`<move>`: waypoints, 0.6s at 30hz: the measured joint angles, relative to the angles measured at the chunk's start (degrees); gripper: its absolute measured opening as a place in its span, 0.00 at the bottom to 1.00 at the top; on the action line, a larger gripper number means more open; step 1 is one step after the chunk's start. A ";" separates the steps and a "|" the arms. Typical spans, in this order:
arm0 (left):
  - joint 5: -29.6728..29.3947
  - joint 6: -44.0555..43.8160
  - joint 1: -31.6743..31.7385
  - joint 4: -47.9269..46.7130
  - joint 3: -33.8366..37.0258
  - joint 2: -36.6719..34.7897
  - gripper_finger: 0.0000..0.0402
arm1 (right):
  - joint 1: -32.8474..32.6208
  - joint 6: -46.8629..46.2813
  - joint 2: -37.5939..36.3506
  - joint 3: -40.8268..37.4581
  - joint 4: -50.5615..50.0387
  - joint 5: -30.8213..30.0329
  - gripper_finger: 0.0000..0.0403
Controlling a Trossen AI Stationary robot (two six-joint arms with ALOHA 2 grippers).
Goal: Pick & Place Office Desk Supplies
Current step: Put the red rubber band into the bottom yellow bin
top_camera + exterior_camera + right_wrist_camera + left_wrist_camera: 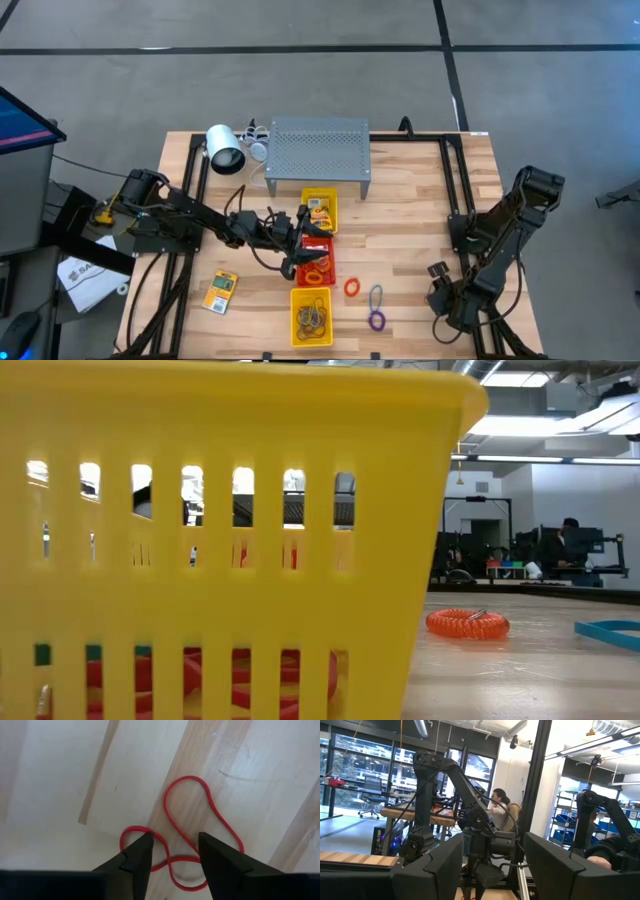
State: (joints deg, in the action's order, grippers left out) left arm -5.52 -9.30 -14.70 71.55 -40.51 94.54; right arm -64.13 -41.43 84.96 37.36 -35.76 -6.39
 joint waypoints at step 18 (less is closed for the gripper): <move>0.00 -0.02 0.00 0.00 0.00 0.00 0.51 | 0.19 -0.20 0.10 -0.09 0.25 -0.20 0.02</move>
State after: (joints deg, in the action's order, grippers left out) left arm -5.52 -9.32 -14.70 71.55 -40.51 94.54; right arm -63.95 -41.63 85.06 37.28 -35.51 -6.59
